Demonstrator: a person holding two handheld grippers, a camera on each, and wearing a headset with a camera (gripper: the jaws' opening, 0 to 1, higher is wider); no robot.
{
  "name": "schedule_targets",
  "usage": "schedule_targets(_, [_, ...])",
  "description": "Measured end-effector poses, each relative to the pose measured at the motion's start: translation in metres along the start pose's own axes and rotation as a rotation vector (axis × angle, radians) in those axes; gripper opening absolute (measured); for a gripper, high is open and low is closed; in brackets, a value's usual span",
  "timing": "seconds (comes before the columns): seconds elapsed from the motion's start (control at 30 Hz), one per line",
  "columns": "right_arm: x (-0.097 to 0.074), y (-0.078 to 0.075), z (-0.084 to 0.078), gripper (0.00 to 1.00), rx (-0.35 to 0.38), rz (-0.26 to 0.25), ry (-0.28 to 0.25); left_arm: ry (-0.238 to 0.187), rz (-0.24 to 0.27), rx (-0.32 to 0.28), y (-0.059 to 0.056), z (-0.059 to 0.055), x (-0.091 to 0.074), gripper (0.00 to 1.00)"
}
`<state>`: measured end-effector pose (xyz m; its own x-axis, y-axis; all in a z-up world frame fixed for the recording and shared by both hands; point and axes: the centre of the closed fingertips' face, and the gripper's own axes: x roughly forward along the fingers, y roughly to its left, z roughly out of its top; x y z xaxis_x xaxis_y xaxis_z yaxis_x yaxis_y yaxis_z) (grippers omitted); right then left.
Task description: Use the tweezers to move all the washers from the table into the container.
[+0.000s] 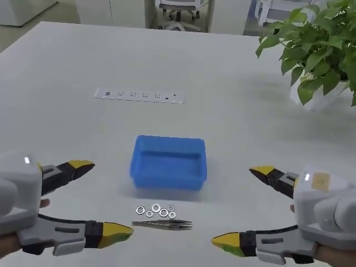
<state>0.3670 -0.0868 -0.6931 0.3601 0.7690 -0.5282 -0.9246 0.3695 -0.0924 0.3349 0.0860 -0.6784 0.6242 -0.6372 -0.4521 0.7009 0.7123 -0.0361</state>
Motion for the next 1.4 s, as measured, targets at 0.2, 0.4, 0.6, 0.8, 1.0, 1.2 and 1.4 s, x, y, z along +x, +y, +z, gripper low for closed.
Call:
schedule_targets(0.2, [0.004, -0.002, -0.001, 0.92, -0.019, 0.014, 0.008, 0.010, -0.023, 0.021, 0.001, 0.000, 0.004, 0.93])
schedule_targets(0.4, [0.008, -0.003, -0.002, 0.89, -0.033, 0.036, 0.017, 0.036, -0.049, 0.038, 0.003, -0.003, 0.010, 0.90])
schedule_targets(0.6, [0.015, -0.001, -0.006, 0.84, -0.058, 0.070, 0.041, 0.071, -0.095, 0.068, -0.001, -0.009, 0.016, 0.82])
schedule_targets(0.8, [0.022, 0.001, -0.007, 0.77, -0.102, 0.114, 0.055, 0.100, -0.140, 0.104, -0.003, -0.015, 0.024, 0.70])
schedule_targets(1.0, [0.030, 0.006, -0.010, 0.68, -0.155, 0.160, 0.070, 0.130, -0.173, 0.129, -0.003, -0.021, 0.031, 0.62])
schedule_targets(1.2, [0.040, 0.014, -0.016, 0.60, -0.219, 0.222, 0.103, 0.169, -0.208, 0.159, -0.005, -0.031, 0.036, 0.55])
schedule_targets(1.4, [0.049, 0.021, -0.023, 0.50, -0.275, 0.271, 0.137, 0.206, -0.233, 0.187, -0.006, -0.040, 0.040, 0.49])
